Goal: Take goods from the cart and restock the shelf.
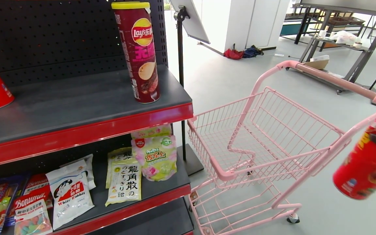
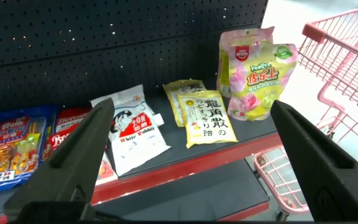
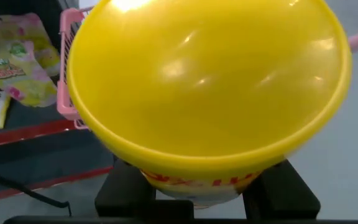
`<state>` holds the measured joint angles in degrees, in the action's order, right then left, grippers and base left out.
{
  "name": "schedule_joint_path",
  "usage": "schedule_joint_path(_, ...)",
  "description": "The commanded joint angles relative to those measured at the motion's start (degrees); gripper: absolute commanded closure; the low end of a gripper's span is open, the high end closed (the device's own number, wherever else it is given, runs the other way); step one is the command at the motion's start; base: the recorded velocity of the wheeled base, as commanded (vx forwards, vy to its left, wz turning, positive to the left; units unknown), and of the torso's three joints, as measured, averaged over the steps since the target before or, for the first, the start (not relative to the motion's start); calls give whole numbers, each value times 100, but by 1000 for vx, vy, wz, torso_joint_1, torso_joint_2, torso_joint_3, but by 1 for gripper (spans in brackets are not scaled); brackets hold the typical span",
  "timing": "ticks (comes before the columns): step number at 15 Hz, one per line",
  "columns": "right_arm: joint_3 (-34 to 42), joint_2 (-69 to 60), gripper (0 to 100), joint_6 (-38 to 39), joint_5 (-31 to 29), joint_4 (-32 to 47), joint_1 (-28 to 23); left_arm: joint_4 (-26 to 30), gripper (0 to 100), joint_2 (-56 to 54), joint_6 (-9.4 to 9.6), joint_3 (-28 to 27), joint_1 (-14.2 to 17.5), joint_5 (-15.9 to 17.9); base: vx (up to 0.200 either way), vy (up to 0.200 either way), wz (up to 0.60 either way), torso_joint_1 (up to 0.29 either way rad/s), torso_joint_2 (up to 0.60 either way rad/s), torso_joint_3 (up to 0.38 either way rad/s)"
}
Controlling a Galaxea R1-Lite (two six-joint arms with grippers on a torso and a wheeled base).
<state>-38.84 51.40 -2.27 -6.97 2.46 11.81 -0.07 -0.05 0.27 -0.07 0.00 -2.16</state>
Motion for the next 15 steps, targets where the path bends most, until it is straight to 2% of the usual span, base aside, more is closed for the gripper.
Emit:
schedule_joint_path(1, 623, -1905, 100, -55, 21, 905, -601, -1, 0, 5, 0, 7, 0, -4, 0, 0, 0, 0, 0, 0)
schedule_joint_path(6, 614, -2204, 100, -142, 12, 1222, -601, -1, 0, 5, 8, 7, 0, -4, 0, 0, 0, 22, -76, -49)
schedule_joint_path(15, 781, -2195, 100, -195, 38, 1239, -575, -1, 0, 5, 8, 7, 0, -4, 0, 0, 0, 189, -525, -343)
